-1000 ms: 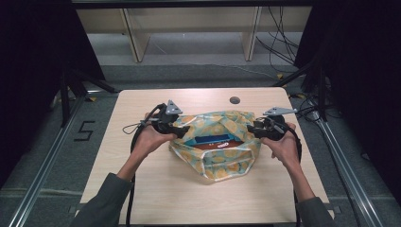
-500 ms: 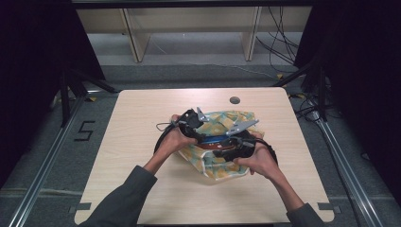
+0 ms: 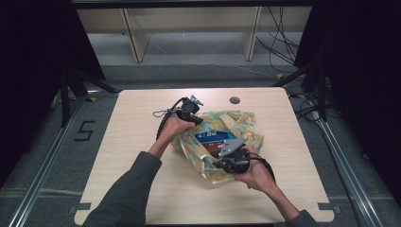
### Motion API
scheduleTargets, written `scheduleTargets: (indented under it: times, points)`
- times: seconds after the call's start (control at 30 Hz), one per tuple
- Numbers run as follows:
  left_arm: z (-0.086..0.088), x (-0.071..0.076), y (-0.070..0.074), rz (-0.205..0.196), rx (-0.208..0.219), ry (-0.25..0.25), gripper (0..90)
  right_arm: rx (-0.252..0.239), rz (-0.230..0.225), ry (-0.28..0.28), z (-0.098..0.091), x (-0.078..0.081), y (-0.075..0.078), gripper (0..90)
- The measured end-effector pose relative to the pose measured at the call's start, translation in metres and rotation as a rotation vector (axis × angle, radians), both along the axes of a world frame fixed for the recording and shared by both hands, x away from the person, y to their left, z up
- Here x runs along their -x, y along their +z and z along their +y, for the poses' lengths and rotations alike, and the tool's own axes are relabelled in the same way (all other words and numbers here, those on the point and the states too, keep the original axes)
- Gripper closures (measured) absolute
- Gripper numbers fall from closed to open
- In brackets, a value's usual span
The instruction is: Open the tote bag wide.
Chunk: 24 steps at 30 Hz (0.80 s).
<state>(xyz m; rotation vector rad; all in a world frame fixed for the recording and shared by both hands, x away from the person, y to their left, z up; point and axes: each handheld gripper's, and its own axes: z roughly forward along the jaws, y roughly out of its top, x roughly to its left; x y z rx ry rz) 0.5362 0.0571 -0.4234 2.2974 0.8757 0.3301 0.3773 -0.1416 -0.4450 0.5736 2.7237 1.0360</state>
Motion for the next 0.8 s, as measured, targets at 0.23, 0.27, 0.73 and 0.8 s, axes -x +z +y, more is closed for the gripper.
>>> scheduleTargets:
  times: [0.23,0.27,0.73,0.8]
  points:
    - [0.018,-0.025,0.003,0.011,0.008,0.124,89.3,0.122,0.041,0.085,0.002,0.019,-0.029,90.0]
    - [0.015,-0.030,-0.003,0.026,0.008,0.136,89.1,0.128,0.062,0.077,0.001,0.019,-0.036,90.0]
    - [0.016,-0.024,-0.007,0.057,0.027,0.103,66.0,-0.152,0.001,-0.031,-0.045,0.013,0.038,63.6]
    - [0.021,-0.020,-0.005,0.079,0.072,0.098,58.2,-0.151,-0.050,-0.107,-0.054,0.007,0.045,70.8]
